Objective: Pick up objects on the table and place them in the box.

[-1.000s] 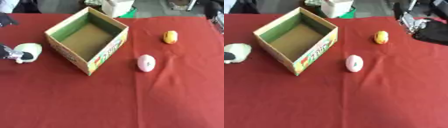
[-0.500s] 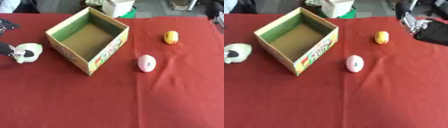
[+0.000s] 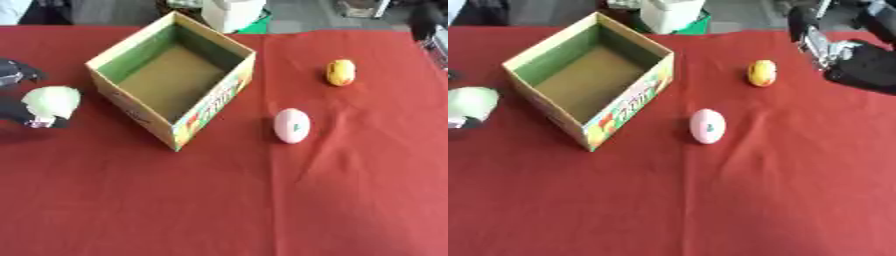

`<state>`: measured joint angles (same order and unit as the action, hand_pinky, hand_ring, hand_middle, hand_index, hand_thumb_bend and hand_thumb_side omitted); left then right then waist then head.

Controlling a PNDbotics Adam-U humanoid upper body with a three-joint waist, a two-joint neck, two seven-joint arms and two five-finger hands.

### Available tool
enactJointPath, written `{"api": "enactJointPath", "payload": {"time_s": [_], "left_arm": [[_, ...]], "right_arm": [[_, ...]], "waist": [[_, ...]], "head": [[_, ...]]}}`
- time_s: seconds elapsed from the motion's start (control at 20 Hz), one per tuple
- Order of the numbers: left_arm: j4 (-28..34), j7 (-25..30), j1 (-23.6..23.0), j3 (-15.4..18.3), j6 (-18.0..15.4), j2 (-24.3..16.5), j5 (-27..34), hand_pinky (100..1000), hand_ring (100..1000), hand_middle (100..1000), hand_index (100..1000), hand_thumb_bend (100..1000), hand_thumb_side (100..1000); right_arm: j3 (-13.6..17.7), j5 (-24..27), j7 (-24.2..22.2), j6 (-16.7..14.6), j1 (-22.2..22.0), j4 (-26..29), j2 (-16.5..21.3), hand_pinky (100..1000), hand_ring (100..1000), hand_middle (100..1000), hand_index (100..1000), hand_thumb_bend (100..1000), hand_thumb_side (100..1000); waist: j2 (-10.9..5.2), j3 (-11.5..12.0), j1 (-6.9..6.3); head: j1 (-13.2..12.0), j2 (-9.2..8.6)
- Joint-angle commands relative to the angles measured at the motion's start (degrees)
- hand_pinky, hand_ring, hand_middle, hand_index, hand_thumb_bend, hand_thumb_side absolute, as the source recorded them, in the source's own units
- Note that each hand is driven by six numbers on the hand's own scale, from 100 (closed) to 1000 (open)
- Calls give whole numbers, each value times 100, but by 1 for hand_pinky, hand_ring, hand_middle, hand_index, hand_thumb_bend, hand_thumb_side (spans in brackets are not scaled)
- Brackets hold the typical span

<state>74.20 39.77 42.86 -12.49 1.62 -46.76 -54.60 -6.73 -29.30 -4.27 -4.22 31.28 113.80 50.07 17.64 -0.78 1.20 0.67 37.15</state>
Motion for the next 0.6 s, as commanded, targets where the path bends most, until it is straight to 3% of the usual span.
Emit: {"api": "enactJointPath", "payload": {"time_s": [0.05, 0.4, 0.6], "left_arm": [[-234, -25, 143, 44, 48, -46, -189, 652, 846, 840, 972, 677, 791], [-561, -151, 203, 35, 9, 58, -554, 644, 838, 833, 949, 596, 804], [-632, -208, 217, 38, -19, 95, -586, 629, 822, 816, 917, 487, 772]], "right_arm": [[66, 46, 46, 5, 69, 79, 110, 860, 1000, 911, 938, 100, 1000], [62, 80, 79, -24, 85, 79, 112, 860, 1000, 909, 937, 100, 1000], [62, 90, 88, -13, 101, 79, 102, 860, 1000, 909, 937, 100, 1000]], "waist": [[-95, -17, -6], [-57, -49, -8], [-26, -59, -9]], "head": [[-5, -78], [-10, -82], [-11, -86]]}}
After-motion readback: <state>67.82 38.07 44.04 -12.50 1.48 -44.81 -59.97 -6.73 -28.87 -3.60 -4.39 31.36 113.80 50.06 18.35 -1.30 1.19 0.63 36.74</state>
